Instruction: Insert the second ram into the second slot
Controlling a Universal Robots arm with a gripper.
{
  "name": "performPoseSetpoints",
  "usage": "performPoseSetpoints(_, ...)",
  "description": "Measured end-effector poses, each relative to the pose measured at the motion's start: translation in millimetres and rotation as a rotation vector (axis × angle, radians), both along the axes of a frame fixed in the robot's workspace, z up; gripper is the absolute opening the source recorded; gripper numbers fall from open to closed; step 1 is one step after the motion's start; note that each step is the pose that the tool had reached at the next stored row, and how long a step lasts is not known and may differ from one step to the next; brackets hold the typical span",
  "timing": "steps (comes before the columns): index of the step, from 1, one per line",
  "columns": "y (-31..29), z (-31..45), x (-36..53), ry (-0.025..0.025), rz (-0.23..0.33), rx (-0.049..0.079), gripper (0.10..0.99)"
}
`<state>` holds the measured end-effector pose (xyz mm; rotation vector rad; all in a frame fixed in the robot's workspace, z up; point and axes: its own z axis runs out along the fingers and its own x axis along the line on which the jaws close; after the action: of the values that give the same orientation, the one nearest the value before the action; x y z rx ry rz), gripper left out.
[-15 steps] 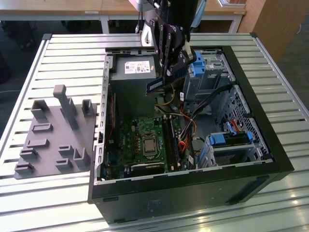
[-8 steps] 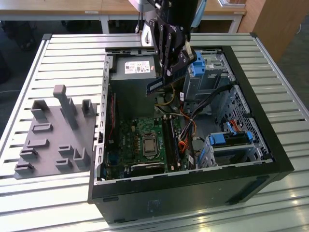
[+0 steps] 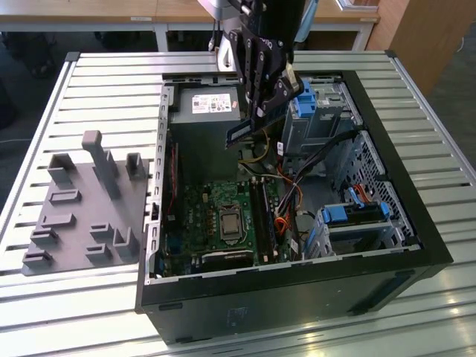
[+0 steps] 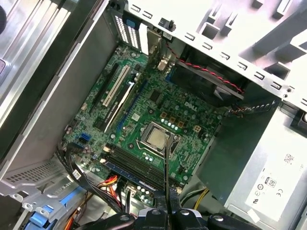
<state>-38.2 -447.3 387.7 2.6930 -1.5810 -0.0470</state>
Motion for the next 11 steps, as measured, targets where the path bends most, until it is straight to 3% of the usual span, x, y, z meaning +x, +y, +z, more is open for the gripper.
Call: performPoseSetpoints(11, -0.2, 0.0, -0.3, 0.0000, 0.036, 0.000, 0.137)
